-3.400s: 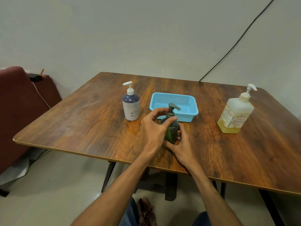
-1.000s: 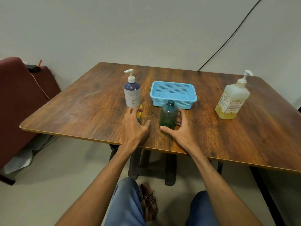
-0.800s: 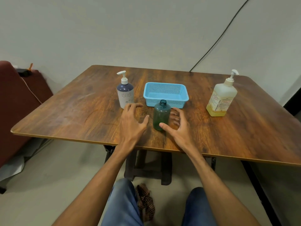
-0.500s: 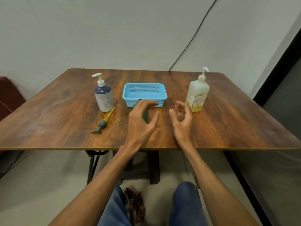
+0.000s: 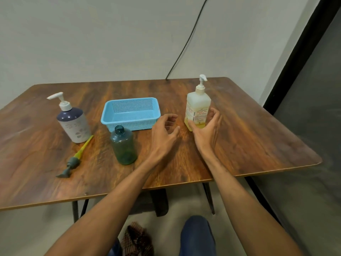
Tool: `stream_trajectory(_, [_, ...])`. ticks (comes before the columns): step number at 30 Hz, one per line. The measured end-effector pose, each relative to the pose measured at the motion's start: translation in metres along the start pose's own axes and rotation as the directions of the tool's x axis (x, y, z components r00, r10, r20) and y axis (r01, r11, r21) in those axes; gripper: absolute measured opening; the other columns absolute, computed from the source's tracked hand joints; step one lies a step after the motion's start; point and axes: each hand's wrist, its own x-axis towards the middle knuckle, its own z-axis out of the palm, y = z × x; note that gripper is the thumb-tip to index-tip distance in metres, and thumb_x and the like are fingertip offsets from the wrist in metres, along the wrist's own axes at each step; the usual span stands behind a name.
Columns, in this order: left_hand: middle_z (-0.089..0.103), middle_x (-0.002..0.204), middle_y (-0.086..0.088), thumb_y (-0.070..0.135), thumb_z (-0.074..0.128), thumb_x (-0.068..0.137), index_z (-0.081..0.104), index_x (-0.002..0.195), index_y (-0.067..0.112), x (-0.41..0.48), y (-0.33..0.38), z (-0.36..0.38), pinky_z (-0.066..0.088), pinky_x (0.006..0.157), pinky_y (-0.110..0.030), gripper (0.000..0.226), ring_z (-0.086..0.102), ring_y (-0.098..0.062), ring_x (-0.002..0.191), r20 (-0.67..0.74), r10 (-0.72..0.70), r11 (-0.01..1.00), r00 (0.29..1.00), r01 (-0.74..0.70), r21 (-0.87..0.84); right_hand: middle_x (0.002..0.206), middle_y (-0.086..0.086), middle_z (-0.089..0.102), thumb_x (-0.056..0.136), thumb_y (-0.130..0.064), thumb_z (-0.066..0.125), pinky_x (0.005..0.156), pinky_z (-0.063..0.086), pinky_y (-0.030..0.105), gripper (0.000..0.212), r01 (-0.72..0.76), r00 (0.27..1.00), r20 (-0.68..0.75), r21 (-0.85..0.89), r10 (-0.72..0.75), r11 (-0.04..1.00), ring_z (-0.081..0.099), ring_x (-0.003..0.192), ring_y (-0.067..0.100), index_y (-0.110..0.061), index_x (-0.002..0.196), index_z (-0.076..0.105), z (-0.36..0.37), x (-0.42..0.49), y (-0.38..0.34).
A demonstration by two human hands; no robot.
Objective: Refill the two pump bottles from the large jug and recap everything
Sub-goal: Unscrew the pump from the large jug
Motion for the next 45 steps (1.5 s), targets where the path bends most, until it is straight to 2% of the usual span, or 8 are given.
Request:
stream_trajectory(4, [0.066, 0.117, 0.007, 0.014, 0.076, 0.089, 0.065, 0.122, 0.021, 0.016, -0.011, 0.012, 0.058, 0.093, -0.031, 0.036, 0.064, -0.006, 0.104, 0.003, -0.032, 0.999, 0.999, 0.032, -0.026, 0.126, -0.007, 0.053, 0.067, -0.034, 0.089, 0.094, 0.051, 0.034, 0.094, -0.062, 0.990, 0.130, 0.062, 0.054, 0.996, 0.055, 0.115, 0.013, -0.028, 0.141, 0.033, 0.014, 0.019, 0.012])
stream_trajectory(9, [0.065, 0.117, 0.006, 0.013, 0.076, 0.089, 0.064, 0.124, 0.022, 0.017, -0.015, 0.013, 0.058, 0.093, -0.033, 0.038, 0.063, -0.007, 0.104, 0.022, -0.052, 0.998, 0.998, 0.053, -0.042, 0.104, -0.016, 0.062, 0.063, -0.041, 0.088, 0.083, 0.058, 0.041, 0.074, -0.076, 0.992, 0.106, 0.022, 0.073, 0.997, 0.063, 0.096, 0.008, -0.028, 0.125, 0.051, 0.014, 0.027, 0.018])
stream_trajectory(16, [0.067, 0.112, 0.006, 0.011, 0.077, 0.088, 0.065, 0.120, 0.021, -0.006, -0.006, -0.006, 0.057, 0.085, -0.020, 0.036, 0.065, -0.008, 0.099, 0.001, -0.034, 0.995, 0.999, 0.034, -0.098, 0.119, -0.009, 0.067, 0.059, -0.055, 0.085, 0.084, 0.059, 0.044, 0.081, -0.074, 0.993, 0.084, -0.047, 0.078, 0.996, 0.064, 0.107, 0.014, -0.030, 0.129, 0.052, 0.001, -0.006, 0.008])
stream_trajectory(29, [0.065, 0.118, 0.010, 0.025, 0.079, 0.087, 0.060, 0.128, 0.022, -0.070, 0.003, -0.061, 0.058, 0.087, -0.024, 0.045, 0.064, -0.007, 0.102, 0.050, -0.014, 0.993, 0.999, 0.020, -0.113, 0.118, -0.010, 0.064, 0.065, -0.049, 0.089, 0.083, 0.058, 0.034, 0.080, -0.030, 0.991, 0.126, -0.045, 0.036, 0.999, 0.061, 0.105, 0.010, -0.027, 0.133, 0.052, -0.020, -0.091, -0.036])
stream_trajectory(32, [0.063, 0.123, 0.011, 0.036, 0.081, 0.086, 0.055, 0.132, 0.025, -0.074, 0.001, -0.064, 0.058, 0.091, -0.027, 0.054, 0.062, -0.006, 0.108, 0.050, -0.021, 0.993, 0.999, 0.027, -0.114, 0.111, -0.015, 0.059, 0.066, -0.052, 0.087, 0.076, 0.051, 0.021, 0.077, -0.006, 0.986, 0.168, -0.049, 0.014, 0.999, 0.057, 0.100, 0.004, -0.026, 0.129, 0.052, -0.021, -0.102, -0.044])
stream_trajectory(38, [0.054, 0.139, 0.011, 0.043, 0.087, 0.077, 0.042, 0.145, 0.025, -0.064, 0.012, -0.065, 0.049, 0.097, -0.018, 0.083, 0.056, -0.005, 0.122, 0.070, -0.006, 0.989, 0.998, 0.017, -0.150, 0.109, -0.014, 0.061, 0.074, -0.045, 0.085, 0.068, 0.055, 0.023, 0.066, 0.045, 0.975, 0.219, -0.048, -0.033, 0.998, 0.061, 0.092, 0.005, -0.025, 0.128, 0.052, -0.021, -0.109, -0.047])
stream_trajectory(43, [0.051, 0.135, 0.015, 0.041, 0.090, 0.074, 0.039, 0.148, 0.027, -0.047, 0.019, -0.057, 0.051, 0.099, -0.029, 0.091, 0.055, -0.006, 0.119, 0.143, 0.007, 0.990, 0.990, 0.014, -0.143, 0.115, -0.013, 0.063, 0.067, -0.030, 0.091, 0.077, 0.059, 0.028, 0.077, 0.004, 0.939, 0.344, 0.041, -0.018, 0.999, 0.065, 0.100, 0.007, -0.029, 0.132, 0.050, -0.027, -0.100, -0.043])
stream_trajectory(45, [0.054, 0.127, 0.017, 0.036, 0.089, 0.075, 0.043, 0.145, 0.025, -0.042, 0.018, -0.056, 0.054, 0.097, -0.029, 0.084, 0.056, -0.001, 0.111, 0.139, 0.031, 0.992, 0.990, -0.014, -0.122, 0.120, -0.011, 0.063, 0.068, -0.024, 0.092, 0.080, 0.057, 0.021, 0.079, -0.054, 0.892, 0.451, 0.096, 0.005, 0.994, 0.064, 0.106, 0.005, -0.031, 0.133, 0.048, -0.035, -0.093, -0.044])
